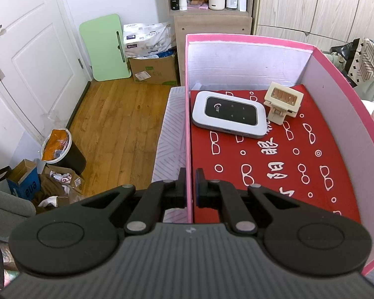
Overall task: Organize rigid objects
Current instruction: 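Lower the keys into the box and open the right tool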
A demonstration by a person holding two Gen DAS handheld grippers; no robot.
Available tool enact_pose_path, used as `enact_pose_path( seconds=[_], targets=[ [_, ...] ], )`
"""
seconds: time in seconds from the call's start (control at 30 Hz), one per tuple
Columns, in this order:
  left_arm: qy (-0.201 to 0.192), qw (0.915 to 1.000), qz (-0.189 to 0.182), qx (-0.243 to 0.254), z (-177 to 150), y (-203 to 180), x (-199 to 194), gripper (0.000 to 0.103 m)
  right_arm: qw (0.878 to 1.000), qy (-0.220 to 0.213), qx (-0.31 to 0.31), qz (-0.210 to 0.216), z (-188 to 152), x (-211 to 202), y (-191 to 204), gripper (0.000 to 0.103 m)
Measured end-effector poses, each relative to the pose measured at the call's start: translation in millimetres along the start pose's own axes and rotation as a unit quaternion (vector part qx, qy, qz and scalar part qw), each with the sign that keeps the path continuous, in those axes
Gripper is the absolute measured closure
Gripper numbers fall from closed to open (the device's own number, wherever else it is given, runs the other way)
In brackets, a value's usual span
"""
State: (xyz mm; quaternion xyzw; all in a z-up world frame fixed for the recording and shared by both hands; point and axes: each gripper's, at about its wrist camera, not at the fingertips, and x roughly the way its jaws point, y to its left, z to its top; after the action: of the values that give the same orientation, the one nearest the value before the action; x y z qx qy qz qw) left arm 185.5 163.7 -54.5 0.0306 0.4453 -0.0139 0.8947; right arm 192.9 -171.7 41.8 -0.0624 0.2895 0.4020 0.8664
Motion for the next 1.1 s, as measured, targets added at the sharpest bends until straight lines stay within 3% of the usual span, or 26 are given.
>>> enact_pose_path(
  seconds=[0.1, 0.23, 0.4, 0.53, 0.63, 0.8, 0.9, 1.1],
  targets=[
    [0.002, 1.0, 0.001, 0.002, 0, 0, 1, 0.098, 0.999, -0.004, 0.003, 0.039, 17, 14, 5, 0.097],
    [0.005, 0.9999, 0.009, 0.0, 0, -1, 1, 0.098, 0.997, 0.025, -0.005, 0.078, 32, 52, 15, 0.097],
    [0.001, 0.9998, 0.018, 0.005, 0, -4, 1, 0.098, 0.989, 0.081, -0.006, 0.124, 44, 113, 28, 0.097],
    [0.006, 0.9998, 0.021, 0.005, 2, -4, 3, 0.098, 0.975, 0.144, 0.023, 0.165, 47, 165, 26, 0.097],
    [0.003, 0.9996, 0.025, 0.011, 1, -6, 2, 0.098, 0.974, 0.172, 0.032, 0.146, 46, 197, 21, 0.097],
    [0.003, 0.9995, 0.027, 0.016, 1, -7, 2, 0.098, 0.98, 0.179, 0.028, 0.084, 47, 226, 11, 0.097],
    [0.002, 0.9995, 0.026, 0.018, 1, -7, 2, 0.098, 0.98, 0.18, 0.049, 0.075, 45, 230, 4, 0.09],
    [0.0, 0.9996, 0.023, 0.016, 1, -7, 0, 0.098, 0.983, 0.145, 0.058, 0.095, 52, 205, -2, 0.09]
  ],
)
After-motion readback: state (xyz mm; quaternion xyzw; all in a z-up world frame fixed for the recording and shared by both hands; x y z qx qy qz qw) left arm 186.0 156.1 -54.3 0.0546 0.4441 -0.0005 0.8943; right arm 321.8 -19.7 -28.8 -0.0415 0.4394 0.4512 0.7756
